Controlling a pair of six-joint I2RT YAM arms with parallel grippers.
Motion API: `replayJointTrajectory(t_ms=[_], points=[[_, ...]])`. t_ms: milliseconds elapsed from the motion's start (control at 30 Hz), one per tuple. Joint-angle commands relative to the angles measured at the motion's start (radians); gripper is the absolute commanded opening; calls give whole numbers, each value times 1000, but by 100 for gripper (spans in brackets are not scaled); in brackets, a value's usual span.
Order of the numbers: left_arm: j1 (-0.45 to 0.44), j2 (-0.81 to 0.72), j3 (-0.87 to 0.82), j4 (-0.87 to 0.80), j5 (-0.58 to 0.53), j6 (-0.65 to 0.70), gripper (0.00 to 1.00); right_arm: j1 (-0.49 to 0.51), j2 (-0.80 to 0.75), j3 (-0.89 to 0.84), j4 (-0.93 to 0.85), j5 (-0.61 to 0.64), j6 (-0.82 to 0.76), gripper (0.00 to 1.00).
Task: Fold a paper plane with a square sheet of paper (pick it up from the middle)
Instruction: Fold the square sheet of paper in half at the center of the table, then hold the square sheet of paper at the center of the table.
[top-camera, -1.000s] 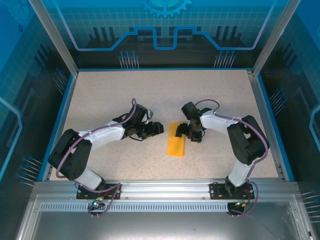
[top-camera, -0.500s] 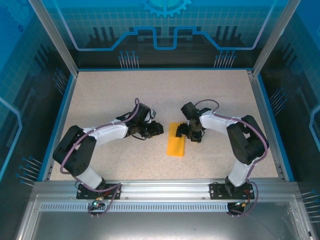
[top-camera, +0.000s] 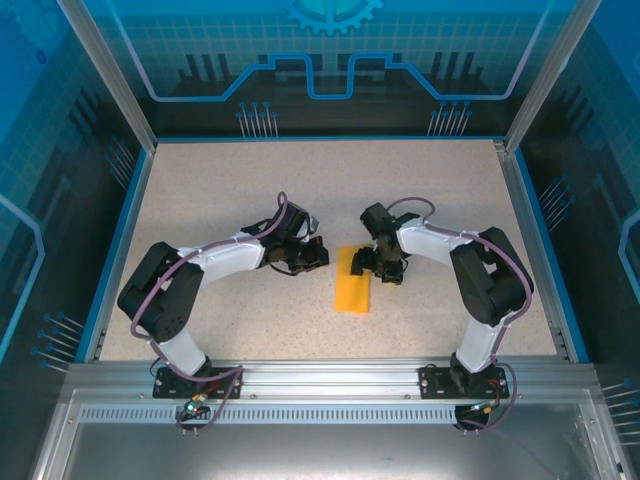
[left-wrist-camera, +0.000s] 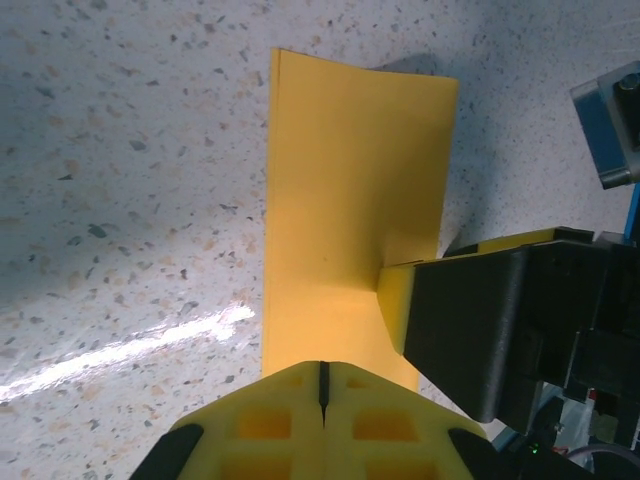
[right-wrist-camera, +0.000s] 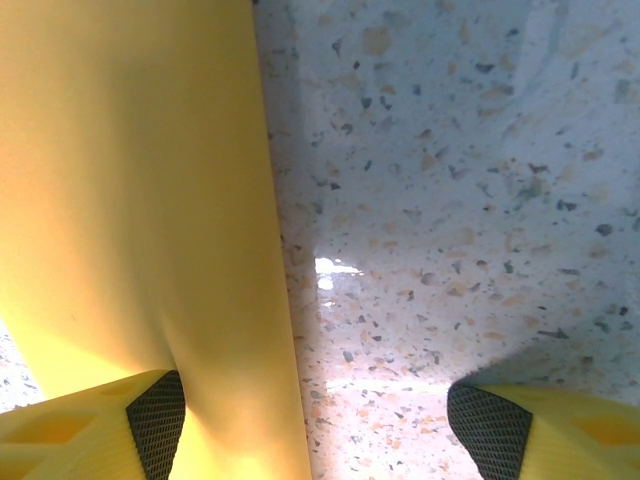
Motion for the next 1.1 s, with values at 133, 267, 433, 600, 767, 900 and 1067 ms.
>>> replayJointTrajectory(t_ms=[133, 267, 433, 600, 767, 900, 1067], points=[[-6, 5, 27, -25, -17, -29, 4, 19, 141, -62, 120, -28, -24, 79], [-7, 12, 32, -21, -6, -29, 3, 19, 150, -58, 124, -33, -24, 79], [-7, 13, 27, -18, 2, -30, 2, 20, 162, -62, 118, -17, -11, 79], [-8, 10, 20, -15, 5, -31, 2, 21, 165, -72, 133, -18, 4, 78], [-8, 24, 18, 10, 36, -36, 2, 20, 175, -74, 127, -12, 7, 77], [-14, 42, 27, 15, 43, -41, 1, 21, 182, -73, 132, -20, 7, 77], [-26, 75, 53, 12, 59, -43, 1, 22, 179, -75, 129, -21, 1, 78]])
